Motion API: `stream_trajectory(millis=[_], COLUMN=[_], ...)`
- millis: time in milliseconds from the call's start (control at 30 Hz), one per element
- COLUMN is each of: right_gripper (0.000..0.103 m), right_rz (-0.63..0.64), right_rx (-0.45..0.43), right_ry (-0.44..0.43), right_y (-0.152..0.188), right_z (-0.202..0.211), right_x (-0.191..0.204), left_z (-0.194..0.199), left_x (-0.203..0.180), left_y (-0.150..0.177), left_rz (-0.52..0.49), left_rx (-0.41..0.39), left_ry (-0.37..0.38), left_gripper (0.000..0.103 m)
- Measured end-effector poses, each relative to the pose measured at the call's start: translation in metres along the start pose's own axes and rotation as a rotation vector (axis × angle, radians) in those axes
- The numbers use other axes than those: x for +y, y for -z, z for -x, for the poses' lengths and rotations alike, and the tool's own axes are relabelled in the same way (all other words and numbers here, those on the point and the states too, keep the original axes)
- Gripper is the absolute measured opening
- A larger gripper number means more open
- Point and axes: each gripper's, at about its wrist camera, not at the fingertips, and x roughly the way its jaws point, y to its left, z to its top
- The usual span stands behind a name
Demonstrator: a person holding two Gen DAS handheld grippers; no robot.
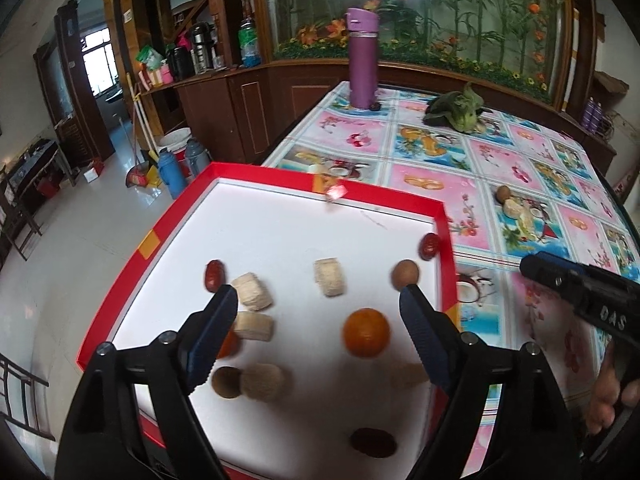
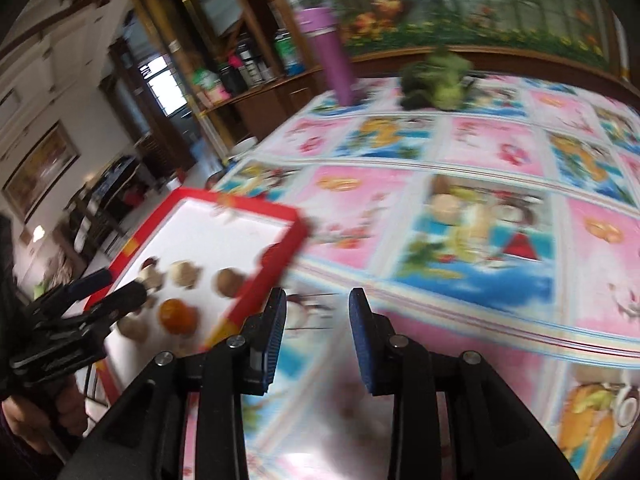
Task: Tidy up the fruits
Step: 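Carry the beige cube and pastry into the tray and open both tools, then move both open tools back over the remaining tablecloth items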
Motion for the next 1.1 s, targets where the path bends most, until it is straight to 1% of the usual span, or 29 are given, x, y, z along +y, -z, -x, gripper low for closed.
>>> stream_trajectory(millis=[133, 233, 333, 500, 567, 633, 667, 700, 800, 900, 967, 1033, 1100], right_gripper=[0.031, 0.032, 0.032, 0.032, 0.032, 0.032, 0.03, 0.026, 0.026, 0.026, 0.026, 0.026, 0.026], right_rz=[-0.03, -0.025, -0.029, -0.015, -0.009, -0.006, -0.008, -0.016, -0.013, -0.075, -0.107, -0.11, -0.116], right_rx=[-0.024, -0.024, -0.018, 0.003, 0.004, 0.03, 0.029, 0.035, 0.038, 0.065, 0.076, 0.078, 0.083], right_ry=[0.07, 0.125, 0.16, 0.212, 0.237, 0.241, 0.235, 0.225, 0.225, 0.208, 0.238, 0.274, 0.282], right_y=[-0.013, -0.028, -0.044, -0.059, -0.061, -0.062, -0.061, -0.061, -0.058, -0.056, -0.053, -0.05, -0.048], right_z=[0.001, -0.01, -0.027, -0.054, -0.06, -0.067, -0.066, -0.065, -0.058, -0.044, -0.031, -0.021, -0.014], right_x=[-0.027, -0.041, -0.053, -0.056, -0.057, -0.06, -0.062, -0.065, -0.072, -0.09, -0.105, -0.115, -0.123], left_z=[0.002, 0.001, 0.002, 0.004, 0.002, -0.001, -0.003, -0.006, -0.013, -0.023, -0.035, -0.051, -0.065], left_x=[-0.02, -0.035, -0.045, -0.054, -0.058, -0.063, -0.067, -0.071, -0.086, -0.104, -0.119, -0.138, -0.155], left_y=[-0.002, -0.011, -0.026, -0.052, -0.059, -0.065, -0.068, -0.071, -0.077, -0.081, -0.085, -0.088, -0.088], left_rz=[-0.04, -0.076, -0.116, -0.14, -0.142, -0.14, -0.142, -0.145, -0.154, -0.175, -0.193, -0.215, -0.238], left_rx=[0.0, 0.007, -0.005, -0.031, -0.029, -0.018, -0.01, -0.005, 0.006, 0.01, 0.015, 0.026, 0.032], left_ry=[0.029, 0.06, 0.063, 0.053, 0.056, 0.064, 0.071, 0.077, 0.087, 0.092, 0.093, 0.09, 0.096], left_gripper=[0.085, 0.085, 0.085, 0.085, 0.085, 0.085, 0.085, 0.085, 0.085, 0.085, 0.085, 0.085, 0.085])
